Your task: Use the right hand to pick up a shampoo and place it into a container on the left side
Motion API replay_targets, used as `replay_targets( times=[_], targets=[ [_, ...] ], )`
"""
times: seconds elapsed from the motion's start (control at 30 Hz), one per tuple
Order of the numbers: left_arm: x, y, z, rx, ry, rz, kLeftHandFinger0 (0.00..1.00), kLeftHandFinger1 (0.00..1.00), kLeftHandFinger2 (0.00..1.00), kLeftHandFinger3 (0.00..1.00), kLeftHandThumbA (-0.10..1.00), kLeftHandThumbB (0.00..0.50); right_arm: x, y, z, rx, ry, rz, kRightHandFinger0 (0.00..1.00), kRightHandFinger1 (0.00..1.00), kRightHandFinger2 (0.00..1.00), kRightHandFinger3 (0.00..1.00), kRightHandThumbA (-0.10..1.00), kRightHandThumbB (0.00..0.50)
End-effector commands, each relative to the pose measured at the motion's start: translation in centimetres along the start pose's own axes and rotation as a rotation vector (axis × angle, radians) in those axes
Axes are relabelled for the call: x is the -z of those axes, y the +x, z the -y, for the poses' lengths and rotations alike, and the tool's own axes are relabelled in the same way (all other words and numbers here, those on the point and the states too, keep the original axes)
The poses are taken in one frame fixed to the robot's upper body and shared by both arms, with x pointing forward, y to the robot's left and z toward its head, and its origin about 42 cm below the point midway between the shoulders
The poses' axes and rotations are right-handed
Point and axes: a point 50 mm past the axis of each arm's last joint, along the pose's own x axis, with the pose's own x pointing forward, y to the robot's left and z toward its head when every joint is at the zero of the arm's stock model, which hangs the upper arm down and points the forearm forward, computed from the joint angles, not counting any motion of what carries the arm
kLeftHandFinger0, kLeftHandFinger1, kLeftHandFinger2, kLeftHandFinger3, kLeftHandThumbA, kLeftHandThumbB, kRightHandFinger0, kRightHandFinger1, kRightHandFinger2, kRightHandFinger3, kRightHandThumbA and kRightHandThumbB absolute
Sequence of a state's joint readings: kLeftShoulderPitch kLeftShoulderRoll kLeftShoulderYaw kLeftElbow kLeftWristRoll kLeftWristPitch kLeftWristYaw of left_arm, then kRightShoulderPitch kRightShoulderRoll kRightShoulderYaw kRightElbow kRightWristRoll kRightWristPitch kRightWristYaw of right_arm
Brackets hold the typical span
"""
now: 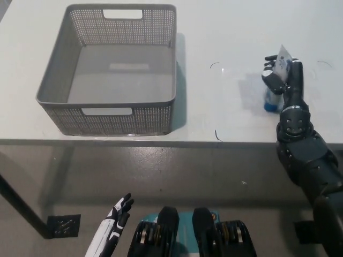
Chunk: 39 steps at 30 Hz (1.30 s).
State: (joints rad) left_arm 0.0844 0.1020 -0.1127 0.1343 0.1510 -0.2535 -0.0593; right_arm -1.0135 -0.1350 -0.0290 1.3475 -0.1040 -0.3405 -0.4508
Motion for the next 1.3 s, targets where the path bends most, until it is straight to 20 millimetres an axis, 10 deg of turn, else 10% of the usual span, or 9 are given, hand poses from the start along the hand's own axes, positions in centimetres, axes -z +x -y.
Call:
replay_targets(
  times=[0.0, 0.43, 0.87, 1.27],
  targets=[
    [-1.1, 0.6, -0.4, 0.012, 0.020, 0.052, 1.00, 1.00, 1.00, 1.00, 1.00, 0.225, -3.8, 1.7, 0.5, 0.076, 0.067, 0.100, 0.00, 0.12, 0.55, 0.57, -0.10, 0.137],
    [-1.2, 1.1, -0.5, 0.004, 0.020, 0.061, 1.00, 1.00, 1.00, 1.00, 1.00, 0.217, -6.4, 2.3, 0.3, 0.094, 0.156, 0.162, 0.00, 0.14, 0.59, 0.64, -0.10, 0.143],
    [-1.1, 1.1, -0.7, 0.000, 0.021, 0.054, 1.00, 1.00, 1.00, 1.00, 1.00, 0.223, -14.5, 1.7, -1.1, 0.069, 0.231, 0.425, 0.00, 0.12, 0.54, 0.50, -0.10, 0.164],
    [-1.1, 0.9, -0.8, 0.002, 0.023, 0.052, 1.00, 1.00, 1.00, 1.00, 1.00, 0.234, -21.9, -1.4, -5.3, -0.039, 0.361, 0.532, 0.00, 0.17, 0.60, 0.59, -0.10, 0.146]
  ],
)
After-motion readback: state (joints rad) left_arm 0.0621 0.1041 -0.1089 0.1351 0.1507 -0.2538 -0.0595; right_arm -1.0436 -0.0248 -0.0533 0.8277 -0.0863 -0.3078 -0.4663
